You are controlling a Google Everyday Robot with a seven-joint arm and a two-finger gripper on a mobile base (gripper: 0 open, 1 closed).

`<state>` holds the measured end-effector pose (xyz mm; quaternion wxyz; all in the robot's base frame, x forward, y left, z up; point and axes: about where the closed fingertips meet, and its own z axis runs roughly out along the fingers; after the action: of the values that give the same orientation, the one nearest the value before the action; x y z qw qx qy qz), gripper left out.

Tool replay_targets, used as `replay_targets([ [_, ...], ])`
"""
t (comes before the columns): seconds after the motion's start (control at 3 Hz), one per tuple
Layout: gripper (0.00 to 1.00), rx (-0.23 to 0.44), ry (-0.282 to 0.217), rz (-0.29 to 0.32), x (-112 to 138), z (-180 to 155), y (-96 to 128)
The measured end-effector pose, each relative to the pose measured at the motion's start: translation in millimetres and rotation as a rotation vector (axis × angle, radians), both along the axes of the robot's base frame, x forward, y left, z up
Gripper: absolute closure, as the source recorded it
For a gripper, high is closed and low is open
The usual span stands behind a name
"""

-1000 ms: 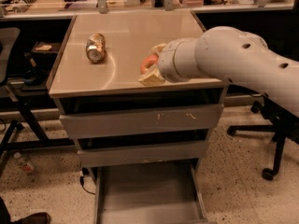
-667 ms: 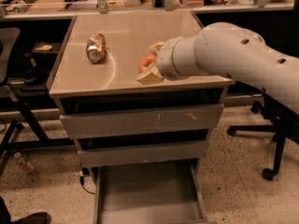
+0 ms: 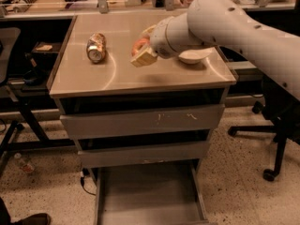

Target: Pick apple from bottom drawer and place on counter

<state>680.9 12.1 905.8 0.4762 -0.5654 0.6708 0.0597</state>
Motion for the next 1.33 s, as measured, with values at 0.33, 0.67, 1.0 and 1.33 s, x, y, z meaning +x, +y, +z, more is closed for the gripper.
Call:
replay_targets([
  [0.33,1.0,0.004,0.039,0.037,27,0,10],
  [0.67,1.0,-0.001,0.123,0.09,45,-11,20],
  [1.0,1.0,-0.021,0.217,0.147,57,-25,28],
  [1.33,1.0,-0.066,0.308,0.198,60,-43,30],
])
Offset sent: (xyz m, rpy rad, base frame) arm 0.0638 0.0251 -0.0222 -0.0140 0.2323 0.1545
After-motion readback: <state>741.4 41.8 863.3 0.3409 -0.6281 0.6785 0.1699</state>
